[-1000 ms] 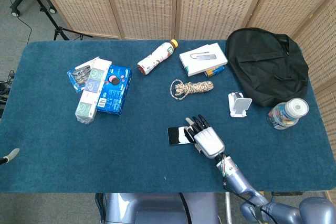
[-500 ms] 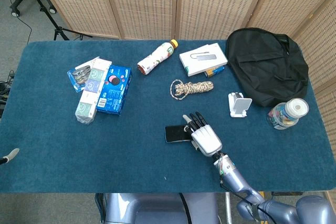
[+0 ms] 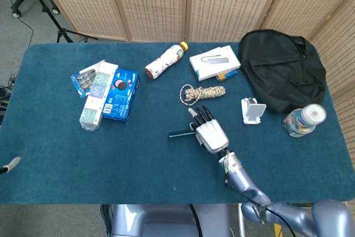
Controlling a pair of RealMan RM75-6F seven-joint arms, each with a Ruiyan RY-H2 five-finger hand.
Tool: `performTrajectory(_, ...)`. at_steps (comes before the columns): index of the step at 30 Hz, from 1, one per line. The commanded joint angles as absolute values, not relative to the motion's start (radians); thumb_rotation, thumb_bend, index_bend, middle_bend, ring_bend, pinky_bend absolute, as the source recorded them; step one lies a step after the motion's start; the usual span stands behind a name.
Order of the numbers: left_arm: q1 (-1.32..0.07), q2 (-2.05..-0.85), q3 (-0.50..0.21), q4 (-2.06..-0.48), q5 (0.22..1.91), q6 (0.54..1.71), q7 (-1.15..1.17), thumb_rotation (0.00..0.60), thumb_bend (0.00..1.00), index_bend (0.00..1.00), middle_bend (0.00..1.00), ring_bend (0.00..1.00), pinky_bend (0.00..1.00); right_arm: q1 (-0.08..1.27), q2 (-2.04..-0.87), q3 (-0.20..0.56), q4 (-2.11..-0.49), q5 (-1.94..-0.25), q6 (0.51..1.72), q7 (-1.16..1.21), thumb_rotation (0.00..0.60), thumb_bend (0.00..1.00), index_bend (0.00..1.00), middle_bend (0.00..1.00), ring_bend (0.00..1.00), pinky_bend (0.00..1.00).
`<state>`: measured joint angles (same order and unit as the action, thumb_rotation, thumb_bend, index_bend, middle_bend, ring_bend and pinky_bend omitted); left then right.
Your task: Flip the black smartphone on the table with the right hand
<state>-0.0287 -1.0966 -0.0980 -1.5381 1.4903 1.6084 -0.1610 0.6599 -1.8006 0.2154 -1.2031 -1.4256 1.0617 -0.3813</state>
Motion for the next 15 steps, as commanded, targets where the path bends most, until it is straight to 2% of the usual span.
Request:
performTrajectory(1, -0.029, -1.095, -0.1, -1.538, 1.487, 1.606, -0.165, 0.6, 0.0, 0.0, 0.0, 0.0, 0.0, 0.719, -1.825, 0.282, -1.174, -1.351, 1.008, -0.449, 0.6, 0.81, 0.46, 0.0, 0.0, 0.0)
performTrajectory(3, -0.029, -1.094, -0.1, -1.537, 1.486, 1.605, -0.166, 0.6, 0.0, 0.0, 0.0, 0.0, 0.0, 0.736, -1.837, 0.298, -1.158, -1.33, 0.999, -0.468, 0.6, 0.76, 0.46, 0.0, 0.0, 0.0)
performTrajectory(8, -0.03, -1.091, -0.102, -1.535, 1.48, 1.601, -0.174, 0.6, 0.0, 0.0, 0.0, 0.0, 0.0, 0.78, -1.874, 0.329, -1.105, -1.279, 0.987, -0.52, 0.6, 0.52, 0.4, 0.0, 0.0, 0.0)
performTrajectory(15, -0.03, -1.087, -0.106, -1.53, 1.471, 1.597, -0.187, 0.6, 0.0, 0.0, 0.0, 0.0, 0.0, 0.742, -1.806, 0.275, -1.202, -1.331, 1.063, -0.494, 0.6, 0.44, 0.39, 0.0, 0.0, 0.0)
